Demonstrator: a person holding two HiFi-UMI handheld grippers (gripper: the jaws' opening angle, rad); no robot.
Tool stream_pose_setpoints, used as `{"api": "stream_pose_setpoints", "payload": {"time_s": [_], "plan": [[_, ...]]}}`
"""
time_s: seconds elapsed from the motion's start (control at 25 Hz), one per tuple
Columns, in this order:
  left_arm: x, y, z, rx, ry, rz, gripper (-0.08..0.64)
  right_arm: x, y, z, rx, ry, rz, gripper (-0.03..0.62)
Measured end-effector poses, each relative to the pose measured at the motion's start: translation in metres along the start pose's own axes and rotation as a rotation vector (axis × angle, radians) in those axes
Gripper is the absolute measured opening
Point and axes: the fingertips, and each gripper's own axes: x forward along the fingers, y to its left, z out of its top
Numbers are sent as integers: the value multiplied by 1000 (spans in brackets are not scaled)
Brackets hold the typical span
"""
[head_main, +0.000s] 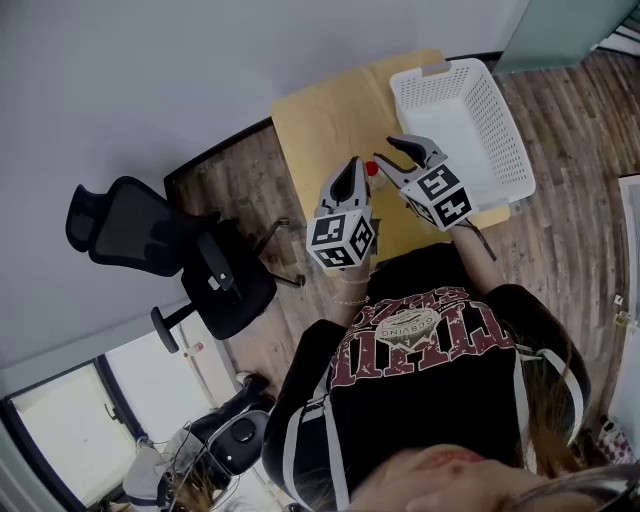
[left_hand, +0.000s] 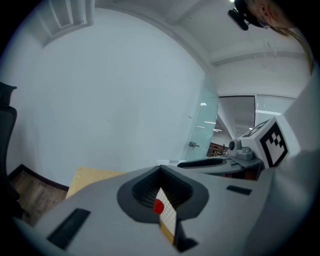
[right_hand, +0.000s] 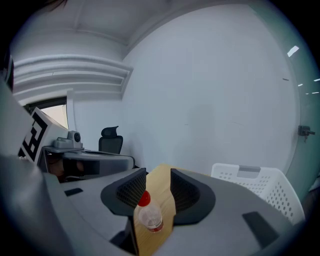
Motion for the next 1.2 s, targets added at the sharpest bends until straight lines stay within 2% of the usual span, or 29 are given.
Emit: {"api": "stream_pose_setpoints", "payload": {"time_s": [0.28, 0.84, 1.2], "plan": [[11, -23, 3, 19, 5, -60, 48, -19, -18, 1, 29, -27, -49, 163], [28, -66, 5, 45, 24, -169, 48, -54, -51, 0, 84, -85, -159, 70], [32, -85, 2, 57, 37, -220, 48, -74, -64, -5, 132, -106, -212, 37]]}}
